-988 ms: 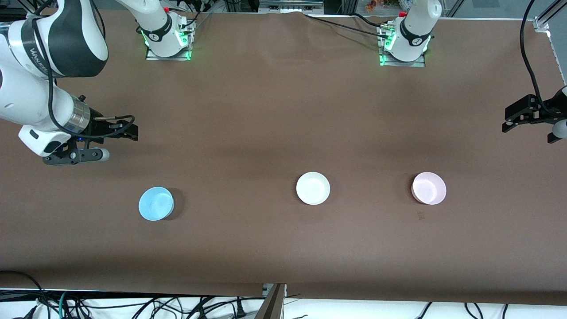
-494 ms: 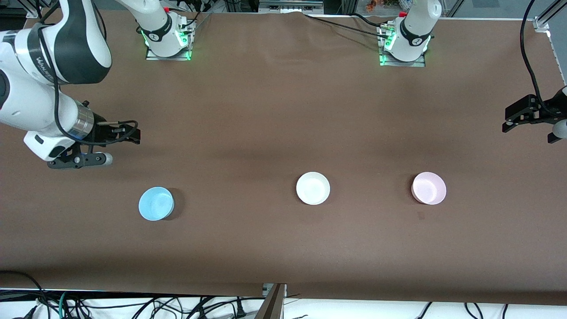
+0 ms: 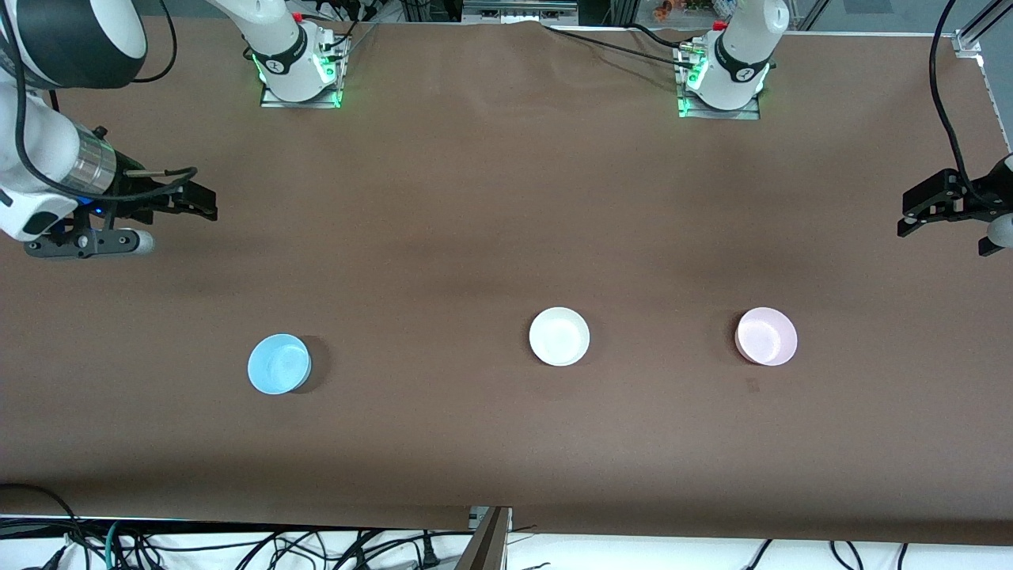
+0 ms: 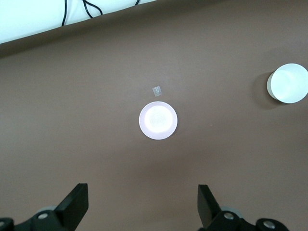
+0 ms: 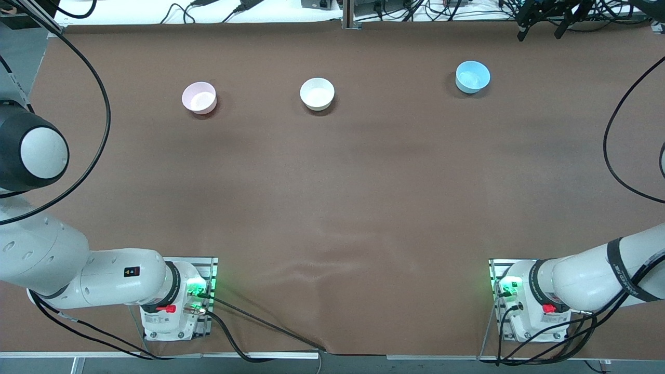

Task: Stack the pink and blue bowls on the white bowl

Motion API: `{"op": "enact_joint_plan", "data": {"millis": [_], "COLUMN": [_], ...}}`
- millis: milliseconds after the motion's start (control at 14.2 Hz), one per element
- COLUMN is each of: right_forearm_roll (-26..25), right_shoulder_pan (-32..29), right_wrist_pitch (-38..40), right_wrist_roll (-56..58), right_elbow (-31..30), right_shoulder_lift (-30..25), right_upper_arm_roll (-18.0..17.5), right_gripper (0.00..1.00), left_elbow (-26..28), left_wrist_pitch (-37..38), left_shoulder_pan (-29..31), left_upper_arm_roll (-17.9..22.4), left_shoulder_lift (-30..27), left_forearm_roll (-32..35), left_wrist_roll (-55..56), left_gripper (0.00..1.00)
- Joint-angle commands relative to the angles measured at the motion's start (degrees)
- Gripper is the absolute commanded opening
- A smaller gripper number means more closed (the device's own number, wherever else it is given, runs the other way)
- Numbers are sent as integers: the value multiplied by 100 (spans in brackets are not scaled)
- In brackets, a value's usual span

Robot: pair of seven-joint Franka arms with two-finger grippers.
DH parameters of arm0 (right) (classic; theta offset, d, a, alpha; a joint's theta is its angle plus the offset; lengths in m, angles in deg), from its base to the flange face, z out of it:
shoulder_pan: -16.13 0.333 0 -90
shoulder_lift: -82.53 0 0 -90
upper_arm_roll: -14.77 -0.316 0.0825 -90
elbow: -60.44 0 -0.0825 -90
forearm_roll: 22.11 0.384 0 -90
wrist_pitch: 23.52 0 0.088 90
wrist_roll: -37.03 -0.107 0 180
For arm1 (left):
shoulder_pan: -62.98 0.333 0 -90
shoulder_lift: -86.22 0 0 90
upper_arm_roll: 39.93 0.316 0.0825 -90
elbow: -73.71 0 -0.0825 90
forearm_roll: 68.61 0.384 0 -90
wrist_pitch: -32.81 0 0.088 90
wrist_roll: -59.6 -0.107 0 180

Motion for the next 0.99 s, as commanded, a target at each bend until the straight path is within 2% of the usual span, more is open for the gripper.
{"op": "enact_joint_plan", "data": {"millis": [0, 918], "right_forearm_roll": [9, -35], "right_shoulder_pan": [1, 1], "right_wrist_pitch": [-16, -16], "right_wrist_roll": [23, 50], "right_elbow": [-212, -352], "right_shoulder_lift": [-165, -271], "right_upper_arm_roll": [0, 0], "right_gripper": [100, 100], "left_elbow": [-83, -83], "left_wrist_pitch": [9, 9], "left_shoulder_pan": [-11, 7], "left_upper_arm_roll": [1, 1], "left_shoulder_lift": [34, 34], "left_forearm_roll": [92, 100], "left_wrist_roll": [24, 15], "left_gripper": [100, 100]}}
